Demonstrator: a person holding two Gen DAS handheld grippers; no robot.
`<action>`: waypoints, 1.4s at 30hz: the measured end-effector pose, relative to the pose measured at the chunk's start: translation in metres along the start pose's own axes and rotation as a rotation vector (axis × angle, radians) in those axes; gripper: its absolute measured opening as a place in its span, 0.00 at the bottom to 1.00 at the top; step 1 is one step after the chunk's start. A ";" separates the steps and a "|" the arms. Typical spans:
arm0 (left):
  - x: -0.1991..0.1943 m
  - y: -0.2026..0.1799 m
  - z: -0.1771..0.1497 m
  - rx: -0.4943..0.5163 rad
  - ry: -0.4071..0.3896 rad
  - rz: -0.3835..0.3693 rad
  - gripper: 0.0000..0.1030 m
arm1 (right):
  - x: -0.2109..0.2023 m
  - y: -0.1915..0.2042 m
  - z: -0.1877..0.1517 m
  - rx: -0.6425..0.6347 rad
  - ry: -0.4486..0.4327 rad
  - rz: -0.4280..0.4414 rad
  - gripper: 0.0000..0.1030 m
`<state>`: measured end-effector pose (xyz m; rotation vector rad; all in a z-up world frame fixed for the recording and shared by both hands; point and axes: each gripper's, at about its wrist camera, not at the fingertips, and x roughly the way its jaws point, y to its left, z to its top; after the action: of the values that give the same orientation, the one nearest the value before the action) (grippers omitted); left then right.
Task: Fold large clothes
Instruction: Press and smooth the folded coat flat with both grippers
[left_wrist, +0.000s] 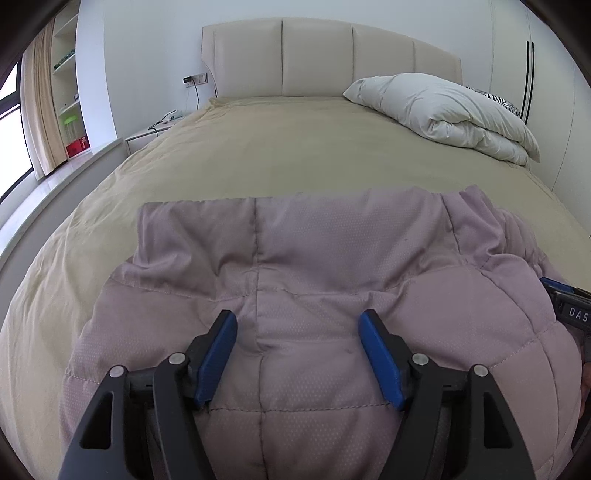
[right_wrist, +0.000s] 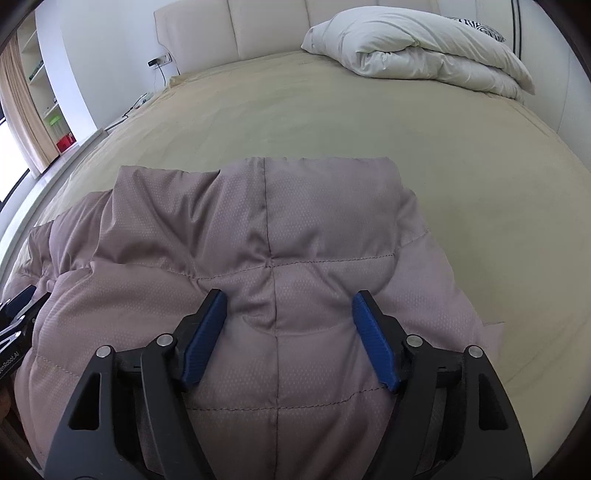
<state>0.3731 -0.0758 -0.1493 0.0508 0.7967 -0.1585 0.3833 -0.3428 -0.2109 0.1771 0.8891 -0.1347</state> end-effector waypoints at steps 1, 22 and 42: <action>0.002 0.001 0.000 -0.006 -0.002 -0.009 0.71 | 0.001 0.000 -0.001 -0.002 -0.001 -0.003 0.69; -0.058 0.052 -0.035 -0.037 -0.030 0.116 0.70 | -0.073 0.113 -0.078 -0.316 -0.082 0.077 0.70; -0.044 0.053 -0.035 -0.041 -0.010 0.097 0.70 | -0.076 0.054 -0.030 -0.103 -0.086 -0.065 0.70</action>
<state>0.3268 -0.0142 -0.1436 0.0496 0.7858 -0.0506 0.3238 -0.2809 -0.1647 0.0463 0.8148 -0.1561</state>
